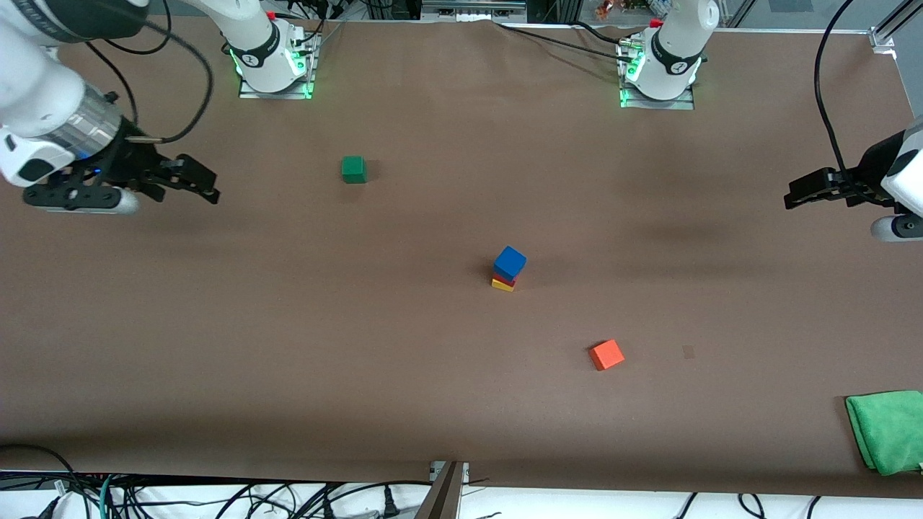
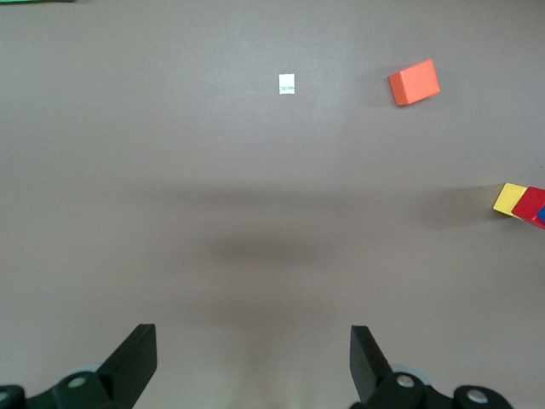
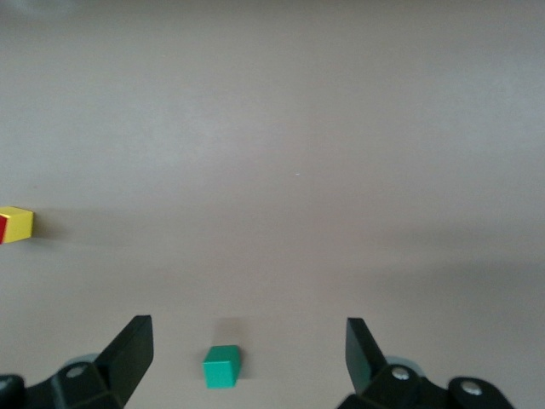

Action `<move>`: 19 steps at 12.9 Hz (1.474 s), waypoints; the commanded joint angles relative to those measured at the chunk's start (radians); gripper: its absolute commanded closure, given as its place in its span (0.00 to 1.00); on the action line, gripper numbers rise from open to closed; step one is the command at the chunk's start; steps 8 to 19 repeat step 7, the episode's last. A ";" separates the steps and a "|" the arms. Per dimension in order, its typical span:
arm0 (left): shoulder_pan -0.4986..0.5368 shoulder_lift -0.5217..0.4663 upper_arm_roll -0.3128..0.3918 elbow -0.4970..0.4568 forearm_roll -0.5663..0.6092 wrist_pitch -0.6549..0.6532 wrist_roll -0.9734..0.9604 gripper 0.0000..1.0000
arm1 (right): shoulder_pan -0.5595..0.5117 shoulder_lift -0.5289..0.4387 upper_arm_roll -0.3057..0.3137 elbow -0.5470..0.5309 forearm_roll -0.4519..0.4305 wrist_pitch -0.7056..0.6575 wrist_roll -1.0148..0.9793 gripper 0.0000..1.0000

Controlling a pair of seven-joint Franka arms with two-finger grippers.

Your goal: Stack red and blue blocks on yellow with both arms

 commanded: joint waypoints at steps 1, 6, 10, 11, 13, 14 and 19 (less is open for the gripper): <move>0.003 -0.007 0.003 -0.004 -0.001 -0.002 0.008 0.00 | -0.168 -0.016 0.182 -0.017 -0.052 0.008 -0.037 0.00; 0.003 -0.007 0.004 -0.004 -0.001 -0.002 0.008 0.00 | -0.187 -0.004 0.198 0.010 -0.055 0.008 -0.114 0.00; 0.000 -0.007 0.004 -0.004 0.001 -0.002 0.008 0.00 | -0.187 -0.004 0.198 0.010 -0.055 0.007 -0.114 0.00; 0.000 -0.007 0.004 -0.004 0.001 -0.002 0.008 0.00 | -0.187 -0.004 0.198 0.010 -0.055 0.007 -0.114 0.00; 0.000 -0.007 0.004 -0.004 0.001 -0.002 0.008 0.00 | -0.187 -0.004 0.198 0.010 -0.055 0.007 -0.114 0.00; 0.000 -0.007 0.004 -0.004 0.001 -0.002 0.008 0.00 | -0.187 -0.004 0.198 0.010 -0.055 0.007 -0.114 0.00; 0.000 -0.007 0.004 -0.004 0.001 -0.002 0.008 0.00 | -0.187 -0.004 0.198 0.010 -0.055 0.007 -0.114 0.00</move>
